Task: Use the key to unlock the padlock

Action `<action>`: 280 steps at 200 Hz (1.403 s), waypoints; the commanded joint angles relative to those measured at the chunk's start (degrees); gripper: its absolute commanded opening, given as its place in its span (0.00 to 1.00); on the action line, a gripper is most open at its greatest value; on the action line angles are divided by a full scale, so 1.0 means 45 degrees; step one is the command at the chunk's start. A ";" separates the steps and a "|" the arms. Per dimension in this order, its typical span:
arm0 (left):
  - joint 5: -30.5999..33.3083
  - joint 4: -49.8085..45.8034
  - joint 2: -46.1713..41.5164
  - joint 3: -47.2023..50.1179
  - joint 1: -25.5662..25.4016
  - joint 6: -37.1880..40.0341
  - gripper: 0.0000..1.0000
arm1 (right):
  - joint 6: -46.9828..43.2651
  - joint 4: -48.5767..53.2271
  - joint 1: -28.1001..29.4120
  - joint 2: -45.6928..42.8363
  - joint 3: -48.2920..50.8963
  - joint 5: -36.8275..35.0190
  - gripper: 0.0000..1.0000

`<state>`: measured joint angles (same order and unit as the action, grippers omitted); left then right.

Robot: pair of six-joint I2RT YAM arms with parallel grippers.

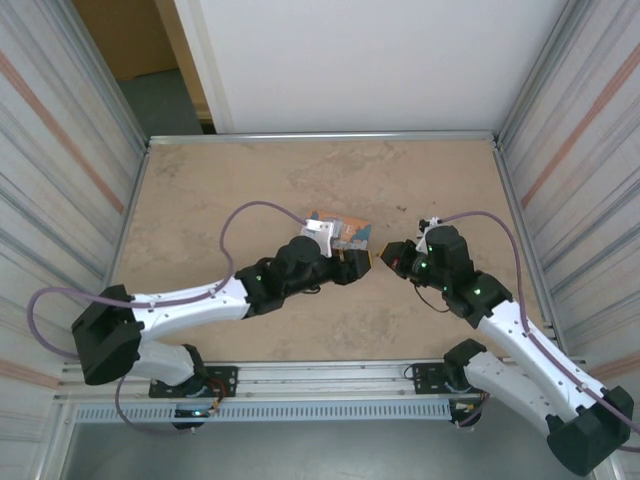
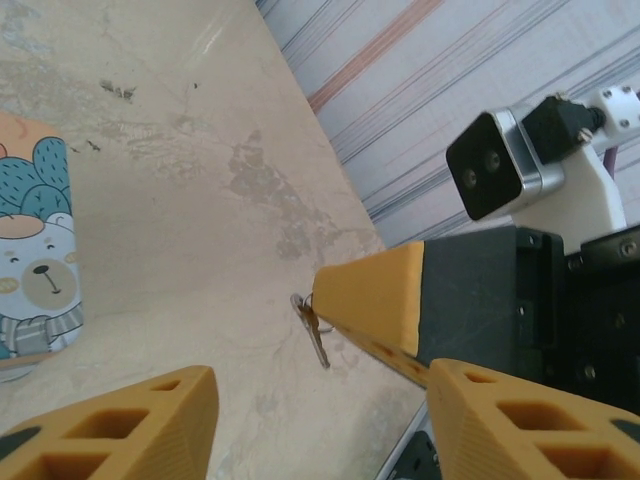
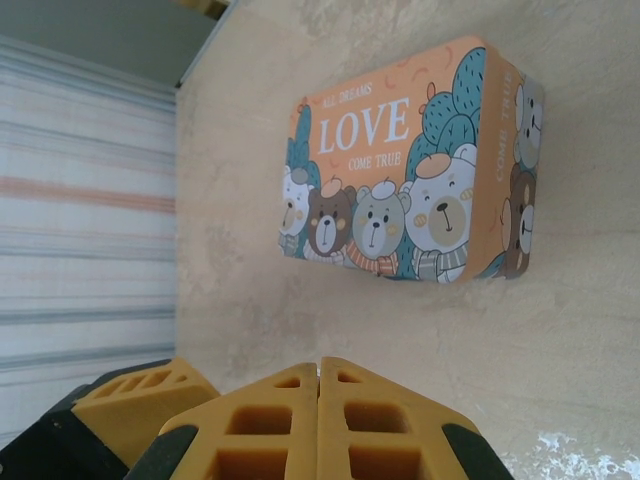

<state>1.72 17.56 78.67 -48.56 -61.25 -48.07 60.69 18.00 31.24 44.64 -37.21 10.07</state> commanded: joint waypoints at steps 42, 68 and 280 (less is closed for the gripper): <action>-0.0171 0.0876 0.1038 -0.0844 -0.0139 -0.0974 0.44 | 0.0367 -0.0055 0.0146 -0.0408 0.0037 -0.0303 0.00; -0.0232 0.0955 0.1334 -0.0963 -0.0138 -0.1181 0.38 | 0.0372 -0.0025 0.0166 -0.0428 0.0046 -0.0323 0.00; -0.1970 -0.1545 -0.1581 -0.0051 0.1418 0.1298 0.00 | -0.3281 0.0833 -0.1025 -0.0442 -0.1050 0.2224 0.44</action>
<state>-1.52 16.03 78.15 -49.82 -58.41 -48.82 54.78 19.86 29.80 42.96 -38.85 12.47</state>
